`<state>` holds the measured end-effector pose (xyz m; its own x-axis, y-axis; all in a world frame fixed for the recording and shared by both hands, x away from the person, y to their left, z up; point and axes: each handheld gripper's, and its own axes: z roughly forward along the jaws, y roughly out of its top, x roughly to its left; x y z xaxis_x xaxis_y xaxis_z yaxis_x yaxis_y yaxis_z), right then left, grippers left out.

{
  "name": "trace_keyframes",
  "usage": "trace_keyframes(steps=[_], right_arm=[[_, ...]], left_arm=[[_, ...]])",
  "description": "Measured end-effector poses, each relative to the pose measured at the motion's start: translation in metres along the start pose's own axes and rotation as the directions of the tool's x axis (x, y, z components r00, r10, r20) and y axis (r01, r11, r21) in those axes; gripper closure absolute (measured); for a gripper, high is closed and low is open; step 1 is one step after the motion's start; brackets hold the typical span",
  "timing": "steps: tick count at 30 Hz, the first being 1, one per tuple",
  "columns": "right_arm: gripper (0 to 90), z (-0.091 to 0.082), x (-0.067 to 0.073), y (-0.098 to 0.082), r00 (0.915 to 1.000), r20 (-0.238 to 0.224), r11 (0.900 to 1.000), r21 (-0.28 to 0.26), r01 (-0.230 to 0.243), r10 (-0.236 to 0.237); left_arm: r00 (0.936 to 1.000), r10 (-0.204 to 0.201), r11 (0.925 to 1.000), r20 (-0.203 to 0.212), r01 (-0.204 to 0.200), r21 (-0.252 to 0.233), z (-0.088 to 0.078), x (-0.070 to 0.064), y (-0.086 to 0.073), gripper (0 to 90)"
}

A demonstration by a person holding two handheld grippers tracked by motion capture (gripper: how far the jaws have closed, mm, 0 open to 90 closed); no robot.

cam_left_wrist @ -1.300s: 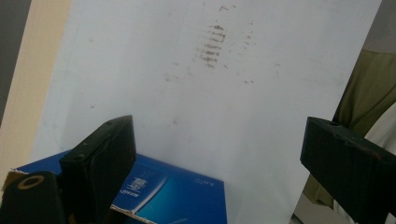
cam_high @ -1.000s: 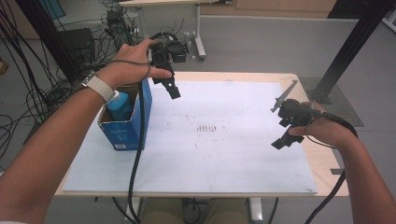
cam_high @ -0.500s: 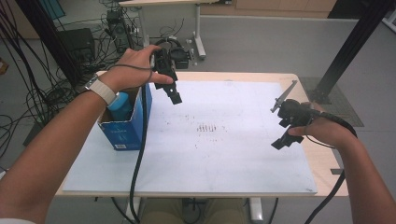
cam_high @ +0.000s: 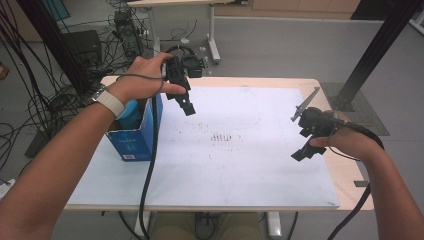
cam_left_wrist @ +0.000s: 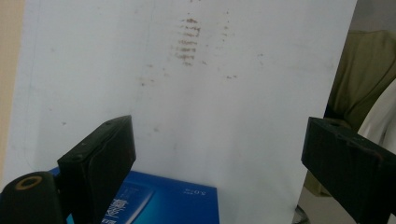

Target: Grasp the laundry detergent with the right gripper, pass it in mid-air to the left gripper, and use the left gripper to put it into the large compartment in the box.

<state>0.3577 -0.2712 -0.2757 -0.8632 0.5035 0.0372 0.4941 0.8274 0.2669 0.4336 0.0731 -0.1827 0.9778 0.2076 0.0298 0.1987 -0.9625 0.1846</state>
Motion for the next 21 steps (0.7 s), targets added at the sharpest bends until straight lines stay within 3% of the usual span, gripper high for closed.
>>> trace_keyframes(steps=[21], right_arm=[[7.1, 0.0005, 0.0045, -0.0026, 1.0, 0.006, 1.0, -0.004, 0.0, 0.0]], left_arm=[[0.9999, -0.011, 0.9999, 0.0, 0.011, -0.006, 0.0042, 0.0002, -0.0039, 10.6]])
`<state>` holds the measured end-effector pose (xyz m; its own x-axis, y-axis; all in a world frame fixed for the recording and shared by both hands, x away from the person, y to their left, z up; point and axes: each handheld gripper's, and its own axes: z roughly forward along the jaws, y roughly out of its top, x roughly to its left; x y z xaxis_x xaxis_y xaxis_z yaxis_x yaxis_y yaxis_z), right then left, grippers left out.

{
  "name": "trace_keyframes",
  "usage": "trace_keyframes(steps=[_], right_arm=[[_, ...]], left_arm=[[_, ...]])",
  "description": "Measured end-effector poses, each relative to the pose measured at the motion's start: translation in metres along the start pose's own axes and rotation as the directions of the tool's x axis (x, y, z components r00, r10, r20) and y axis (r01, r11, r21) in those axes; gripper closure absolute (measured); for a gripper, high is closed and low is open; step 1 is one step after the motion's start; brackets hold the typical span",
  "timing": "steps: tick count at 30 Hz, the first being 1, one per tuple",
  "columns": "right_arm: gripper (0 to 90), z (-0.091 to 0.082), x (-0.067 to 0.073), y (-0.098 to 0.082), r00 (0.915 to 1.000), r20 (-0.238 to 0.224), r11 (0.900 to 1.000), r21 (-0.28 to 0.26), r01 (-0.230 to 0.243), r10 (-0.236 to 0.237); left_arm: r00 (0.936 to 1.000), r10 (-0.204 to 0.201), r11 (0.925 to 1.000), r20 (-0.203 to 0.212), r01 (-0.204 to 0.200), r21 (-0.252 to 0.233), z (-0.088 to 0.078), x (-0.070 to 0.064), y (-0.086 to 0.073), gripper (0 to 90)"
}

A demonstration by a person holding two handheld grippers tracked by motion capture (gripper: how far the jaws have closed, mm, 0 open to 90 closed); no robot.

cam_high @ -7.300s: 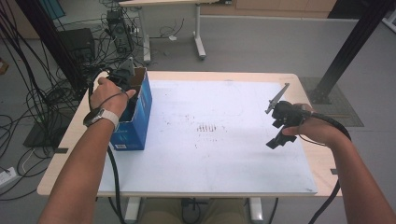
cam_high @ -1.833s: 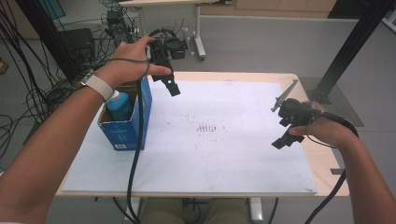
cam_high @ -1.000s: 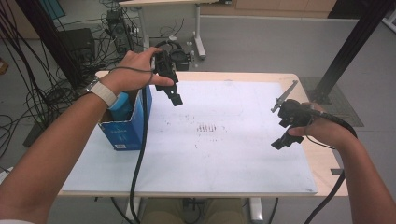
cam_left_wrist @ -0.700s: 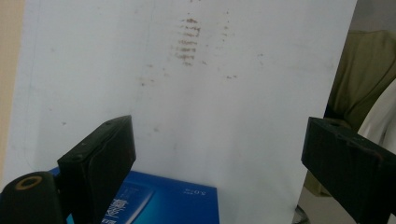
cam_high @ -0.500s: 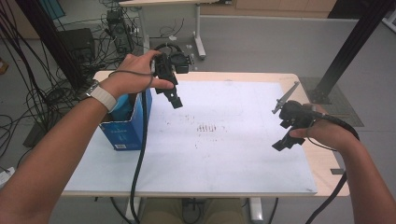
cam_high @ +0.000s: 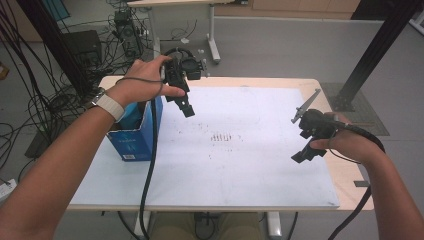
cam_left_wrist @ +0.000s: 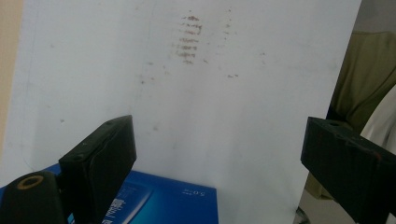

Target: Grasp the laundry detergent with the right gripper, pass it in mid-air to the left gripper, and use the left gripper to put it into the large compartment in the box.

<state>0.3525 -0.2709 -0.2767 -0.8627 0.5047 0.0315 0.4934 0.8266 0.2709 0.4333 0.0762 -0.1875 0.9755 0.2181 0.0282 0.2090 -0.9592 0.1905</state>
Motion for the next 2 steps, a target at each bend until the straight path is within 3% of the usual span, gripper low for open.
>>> trace_keyframes(steps=[2], right_arm=[[7.1, 0.0, 0.0001, -0.0005, 1.0, 0.001, 1.0, -0.002, -0.001, 0.001]], left_arm=[[1.0, -0.001, 1.0, 0.001, 0.001, -0.005, -0.0003, 0.0001, -0.0001, 10.6]])
